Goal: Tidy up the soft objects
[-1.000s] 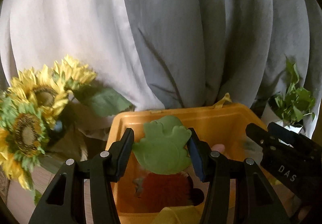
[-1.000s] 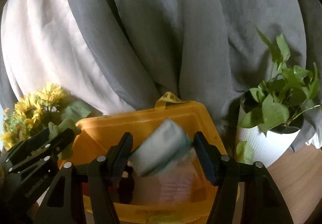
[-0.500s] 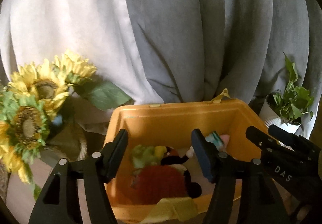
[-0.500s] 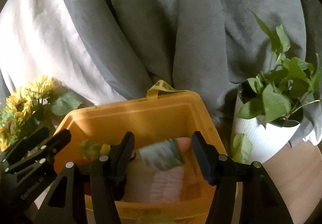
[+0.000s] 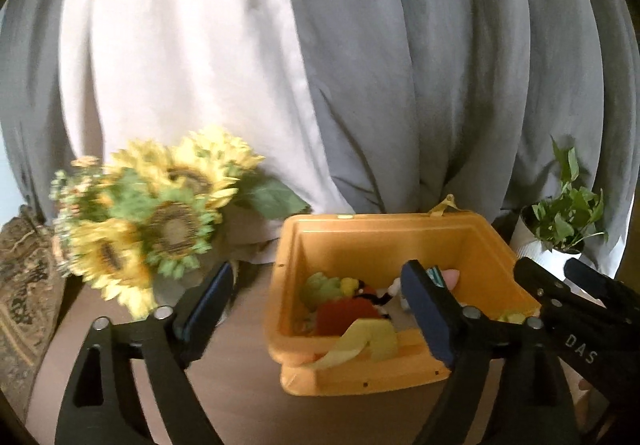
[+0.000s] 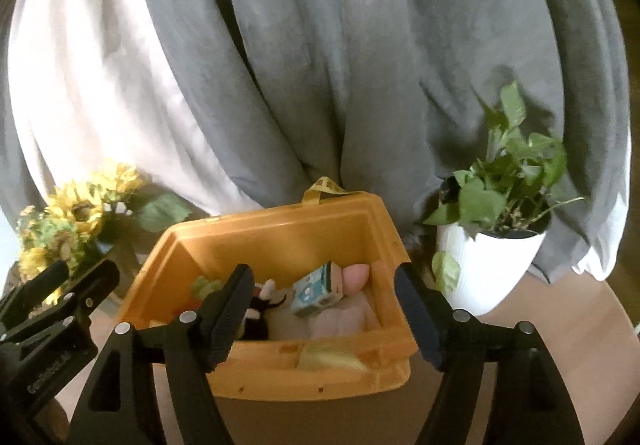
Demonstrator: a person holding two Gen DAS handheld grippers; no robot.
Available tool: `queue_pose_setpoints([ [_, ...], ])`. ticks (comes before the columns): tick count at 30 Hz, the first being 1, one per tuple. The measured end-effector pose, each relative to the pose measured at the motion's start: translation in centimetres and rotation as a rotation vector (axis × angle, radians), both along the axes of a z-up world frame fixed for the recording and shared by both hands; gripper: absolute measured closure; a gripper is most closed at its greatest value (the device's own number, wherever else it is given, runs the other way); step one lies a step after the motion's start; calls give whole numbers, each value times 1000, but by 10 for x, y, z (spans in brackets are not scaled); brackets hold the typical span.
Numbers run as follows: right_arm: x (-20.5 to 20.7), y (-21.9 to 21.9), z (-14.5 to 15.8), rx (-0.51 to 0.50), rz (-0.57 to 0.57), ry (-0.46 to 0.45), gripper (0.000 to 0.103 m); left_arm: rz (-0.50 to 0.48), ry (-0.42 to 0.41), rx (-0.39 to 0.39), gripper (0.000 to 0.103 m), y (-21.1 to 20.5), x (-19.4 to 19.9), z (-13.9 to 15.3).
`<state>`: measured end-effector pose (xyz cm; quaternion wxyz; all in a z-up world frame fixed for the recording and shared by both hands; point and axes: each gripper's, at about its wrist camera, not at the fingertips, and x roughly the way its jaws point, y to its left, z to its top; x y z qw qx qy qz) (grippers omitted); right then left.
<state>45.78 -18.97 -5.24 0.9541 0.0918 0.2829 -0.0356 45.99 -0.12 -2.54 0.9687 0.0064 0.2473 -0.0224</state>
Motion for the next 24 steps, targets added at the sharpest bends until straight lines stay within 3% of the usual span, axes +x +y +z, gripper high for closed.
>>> queue_pose_setpoints([
  [6, -39, 10, 14, -10, -6, -17, 21, 51, -41, 20, 1, 13, -43, 14],
  [11, -70, 19, 24, -26, -23, -38, 14, 65, -59, 30, 0, 24, -70, 24],
  [24, -145, 58, 42, -73, -130, -85, 14, -55, -85, 53, 0, 50, -126, 38],
])
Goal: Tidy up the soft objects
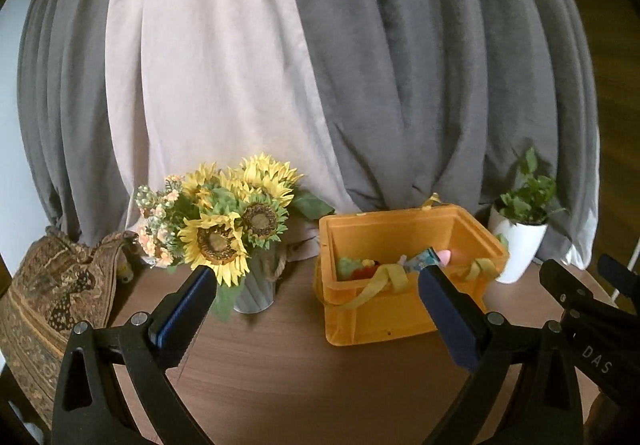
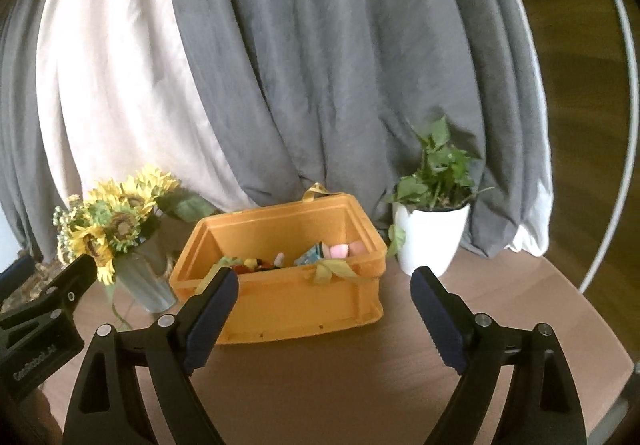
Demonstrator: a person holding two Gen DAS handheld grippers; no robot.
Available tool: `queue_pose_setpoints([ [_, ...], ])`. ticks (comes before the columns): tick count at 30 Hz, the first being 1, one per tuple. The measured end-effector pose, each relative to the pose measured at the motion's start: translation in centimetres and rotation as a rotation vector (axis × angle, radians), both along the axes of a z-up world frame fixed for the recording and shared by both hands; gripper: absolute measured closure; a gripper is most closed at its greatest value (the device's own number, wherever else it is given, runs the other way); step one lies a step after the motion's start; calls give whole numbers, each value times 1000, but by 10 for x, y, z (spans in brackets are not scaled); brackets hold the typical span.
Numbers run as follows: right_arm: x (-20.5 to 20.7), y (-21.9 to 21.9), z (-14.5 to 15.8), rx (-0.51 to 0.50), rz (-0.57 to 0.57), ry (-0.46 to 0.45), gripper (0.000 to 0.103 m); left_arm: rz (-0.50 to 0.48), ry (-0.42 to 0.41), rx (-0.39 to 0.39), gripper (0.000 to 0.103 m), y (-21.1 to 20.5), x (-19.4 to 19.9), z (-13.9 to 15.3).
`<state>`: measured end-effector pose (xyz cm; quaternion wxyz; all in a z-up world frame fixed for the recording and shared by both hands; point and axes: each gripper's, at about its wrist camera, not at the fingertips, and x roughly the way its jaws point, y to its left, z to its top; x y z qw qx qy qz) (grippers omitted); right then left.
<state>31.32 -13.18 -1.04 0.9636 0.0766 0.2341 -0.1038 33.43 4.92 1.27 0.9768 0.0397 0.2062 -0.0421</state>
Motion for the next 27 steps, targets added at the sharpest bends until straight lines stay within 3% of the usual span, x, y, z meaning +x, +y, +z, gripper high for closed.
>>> queue_pose_setpoints([
  [9, -49, 12, 10, -5, -42, -23, 14, -31, -24, 7, 0, 4, -47, 10],
  [27, -169, 7, 37, -37, 40, -85, 14, 22, -43, -28, 0, 3, -182, 23],
])
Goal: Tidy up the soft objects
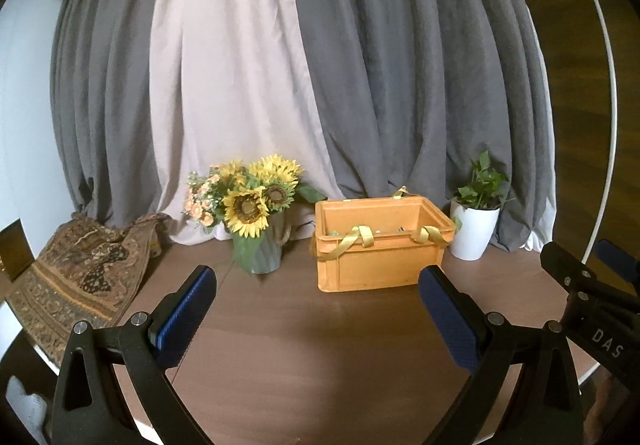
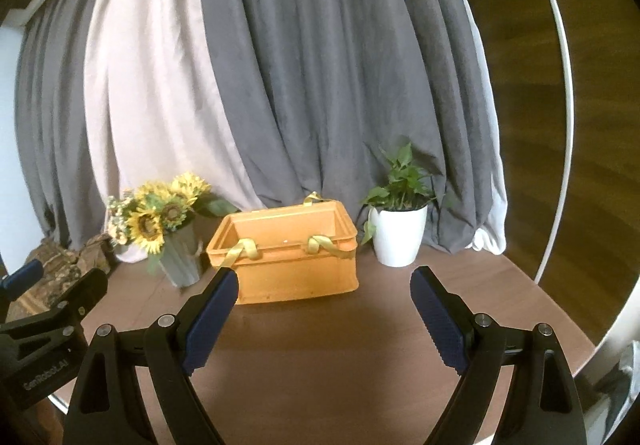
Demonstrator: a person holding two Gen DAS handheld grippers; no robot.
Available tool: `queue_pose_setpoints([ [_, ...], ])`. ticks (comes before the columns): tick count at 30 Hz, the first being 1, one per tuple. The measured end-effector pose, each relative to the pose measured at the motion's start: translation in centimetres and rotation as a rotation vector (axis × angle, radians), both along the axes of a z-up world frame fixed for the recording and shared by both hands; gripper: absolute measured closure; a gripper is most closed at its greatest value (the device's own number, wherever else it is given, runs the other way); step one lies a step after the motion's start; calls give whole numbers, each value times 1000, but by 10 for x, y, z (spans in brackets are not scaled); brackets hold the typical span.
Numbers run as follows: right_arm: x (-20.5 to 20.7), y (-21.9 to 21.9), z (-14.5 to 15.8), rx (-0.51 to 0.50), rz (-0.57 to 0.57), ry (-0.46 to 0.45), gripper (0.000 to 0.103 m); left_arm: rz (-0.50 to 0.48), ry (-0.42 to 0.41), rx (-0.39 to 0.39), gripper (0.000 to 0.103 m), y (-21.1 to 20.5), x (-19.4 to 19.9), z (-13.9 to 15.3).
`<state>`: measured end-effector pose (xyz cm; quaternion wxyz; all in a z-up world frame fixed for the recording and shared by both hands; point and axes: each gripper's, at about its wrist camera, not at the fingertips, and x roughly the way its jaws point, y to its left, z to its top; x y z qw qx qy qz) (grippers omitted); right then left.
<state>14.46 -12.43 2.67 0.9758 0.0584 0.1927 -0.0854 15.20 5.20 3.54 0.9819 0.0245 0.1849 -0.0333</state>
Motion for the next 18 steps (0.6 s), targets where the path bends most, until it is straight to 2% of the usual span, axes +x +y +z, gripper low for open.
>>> queue_pose_setpoints([
  [8, -52, -3, 6, -11, 26, -13, 14, 22, -11, 0, 0, 1, -55, 6],
  [18, -100, 2, 13, -8, 55, -32, 14, 24, -12, -3, 0, 8, -97, 7],
])
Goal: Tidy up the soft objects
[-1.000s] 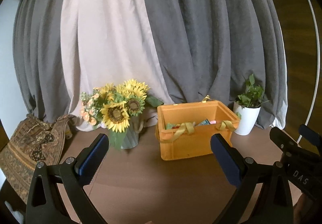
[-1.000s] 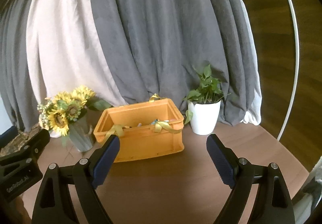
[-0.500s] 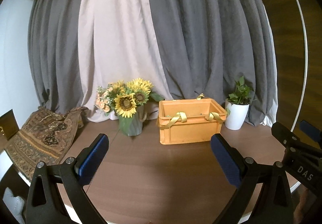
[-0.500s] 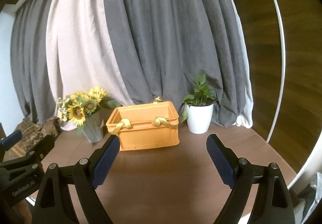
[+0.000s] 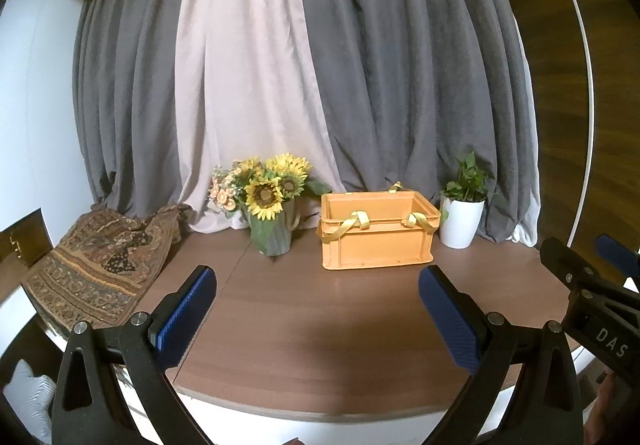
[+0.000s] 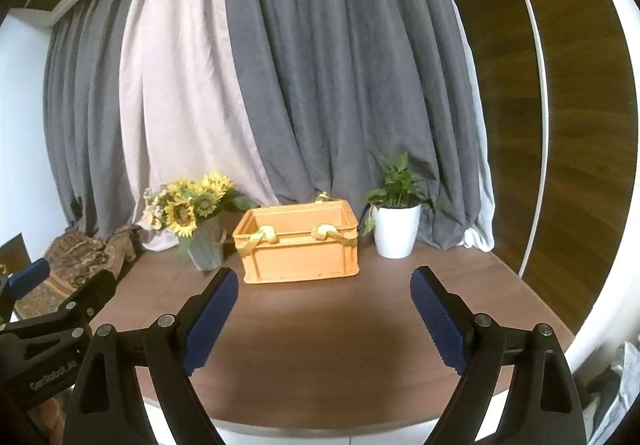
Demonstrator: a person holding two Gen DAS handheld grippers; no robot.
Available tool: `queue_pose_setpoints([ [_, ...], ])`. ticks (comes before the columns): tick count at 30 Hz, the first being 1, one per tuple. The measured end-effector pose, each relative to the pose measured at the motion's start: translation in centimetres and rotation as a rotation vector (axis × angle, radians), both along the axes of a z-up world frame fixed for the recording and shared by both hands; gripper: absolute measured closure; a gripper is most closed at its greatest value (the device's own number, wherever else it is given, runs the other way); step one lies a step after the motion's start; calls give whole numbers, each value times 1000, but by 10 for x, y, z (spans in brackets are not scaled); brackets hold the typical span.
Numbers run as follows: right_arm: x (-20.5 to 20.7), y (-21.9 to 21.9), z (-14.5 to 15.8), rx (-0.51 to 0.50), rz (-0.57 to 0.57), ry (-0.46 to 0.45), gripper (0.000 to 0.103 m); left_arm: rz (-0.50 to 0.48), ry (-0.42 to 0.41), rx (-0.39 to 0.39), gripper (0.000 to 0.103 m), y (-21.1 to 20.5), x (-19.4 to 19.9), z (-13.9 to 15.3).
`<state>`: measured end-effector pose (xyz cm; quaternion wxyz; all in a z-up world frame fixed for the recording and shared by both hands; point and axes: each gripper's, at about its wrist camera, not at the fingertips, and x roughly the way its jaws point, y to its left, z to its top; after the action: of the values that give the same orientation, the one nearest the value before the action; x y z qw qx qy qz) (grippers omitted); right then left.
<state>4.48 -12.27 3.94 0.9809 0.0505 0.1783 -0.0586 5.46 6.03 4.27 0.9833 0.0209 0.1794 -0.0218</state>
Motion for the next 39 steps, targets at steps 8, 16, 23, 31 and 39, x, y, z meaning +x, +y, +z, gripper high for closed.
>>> queue_pose_setpoints([
  [8, -21, 2, 3, -1, -4, -13, 14, 3, -17, 8, 0, 3, -22, 3],
  [16, -33, 4, 3, -2, -6, -21, 14, 3, -30, 6, 0, 8, -34, 3],
  [23, -37, 7, 4, -5, -7, -27, 14, 7, -33, 2, 0, 10, -37, 4],
  [31, -38, 7, 6, -3, 0, -29, 14, 11, -34, 1, 0, 12, -37, 5],
  [39, -38, 8, 6, -3, -1, -29, 14, 11, -33, 1, 0, 12, -38, 4],
])
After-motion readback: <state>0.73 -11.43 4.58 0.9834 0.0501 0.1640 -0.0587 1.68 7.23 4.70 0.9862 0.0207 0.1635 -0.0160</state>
